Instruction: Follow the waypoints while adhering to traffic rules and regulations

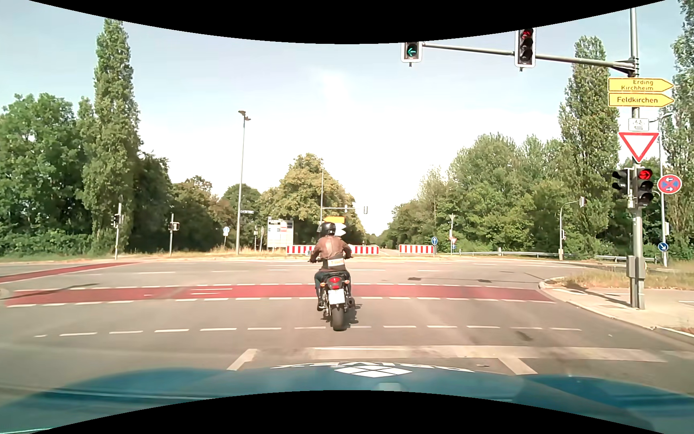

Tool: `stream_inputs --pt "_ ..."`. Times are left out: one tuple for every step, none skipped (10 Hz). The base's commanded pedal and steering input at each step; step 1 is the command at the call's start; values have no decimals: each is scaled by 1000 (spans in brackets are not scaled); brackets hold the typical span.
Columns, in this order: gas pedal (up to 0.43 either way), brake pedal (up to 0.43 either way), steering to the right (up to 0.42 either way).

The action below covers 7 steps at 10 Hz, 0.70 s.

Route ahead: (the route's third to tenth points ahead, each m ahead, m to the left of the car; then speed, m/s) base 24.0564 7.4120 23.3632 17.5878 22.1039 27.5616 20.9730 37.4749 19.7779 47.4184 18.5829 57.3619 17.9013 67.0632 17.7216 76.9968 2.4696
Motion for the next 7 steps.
stream_inputs --pt "390 0 1" --pt "390 0 1" --pt "409 0 1" --pt "409 0 1" --pt "409 0 1" --pt "429 0 1" --pt "429 0 0"
